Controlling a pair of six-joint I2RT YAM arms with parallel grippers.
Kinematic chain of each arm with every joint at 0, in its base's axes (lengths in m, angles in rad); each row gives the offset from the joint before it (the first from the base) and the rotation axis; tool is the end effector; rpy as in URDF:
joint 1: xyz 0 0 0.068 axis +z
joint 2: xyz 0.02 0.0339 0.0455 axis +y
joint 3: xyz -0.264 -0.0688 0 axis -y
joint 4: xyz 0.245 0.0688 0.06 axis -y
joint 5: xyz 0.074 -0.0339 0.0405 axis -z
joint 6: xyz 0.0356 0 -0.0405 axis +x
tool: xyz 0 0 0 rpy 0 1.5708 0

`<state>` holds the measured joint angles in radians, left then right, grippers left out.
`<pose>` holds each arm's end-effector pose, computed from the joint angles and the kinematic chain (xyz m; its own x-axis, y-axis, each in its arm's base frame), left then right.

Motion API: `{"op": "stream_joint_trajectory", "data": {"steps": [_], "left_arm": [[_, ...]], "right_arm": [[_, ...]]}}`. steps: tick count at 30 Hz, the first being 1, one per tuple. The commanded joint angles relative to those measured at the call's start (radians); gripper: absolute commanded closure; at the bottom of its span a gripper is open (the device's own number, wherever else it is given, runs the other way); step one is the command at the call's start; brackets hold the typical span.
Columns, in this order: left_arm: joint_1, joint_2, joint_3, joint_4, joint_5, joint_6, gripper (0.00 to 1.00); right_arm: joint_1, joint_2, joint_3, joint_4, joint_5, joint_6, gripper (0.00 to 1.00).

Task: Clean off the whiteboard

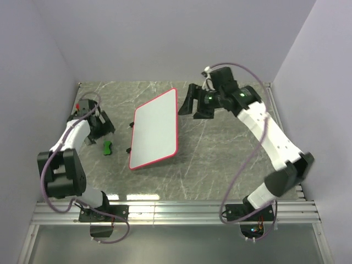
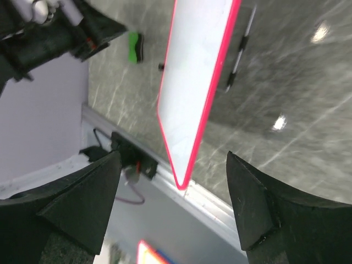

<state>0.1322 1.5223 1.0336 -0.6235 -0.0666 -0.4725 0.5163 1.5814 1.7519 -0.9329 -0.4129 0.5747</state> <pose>0.2972 0.0419 0.2169 -0.7183 -0.5536 -0.4213 -0.5476 0.8235 -0.1483 0.2809 0.1759 0.4046 -0.8871 0.0689 -0.4564 -0.2649 0.7337 0.6257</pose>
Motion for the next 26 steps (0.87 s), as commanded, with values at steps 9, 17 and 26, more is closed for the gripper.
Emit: {"op": "stream_joint_trajectory", "data": {"steps": [9, 17, 26], "left_arm": [[-0.095, -0.327, 0.212, -0.047, -0.007, -0.121, 0.01], [-0.097, -0.393, 0.180, -0.050, 0.036, -0.143, 0.01], [-0.106, -0.478, 0.166, -0.050, 0.002, -0.140, 0.01]], "right_arm": [[-0.002, -0.673, -0.531, 0.450, 0.335, 0.105, 0.00], [-0.002, -0.738, -0.554, 0.376, 0.345, 0.079, 0.00], [-0.002, -0.781, -0.562, 0.364, 0.287, 0.031, 0.00]]}}
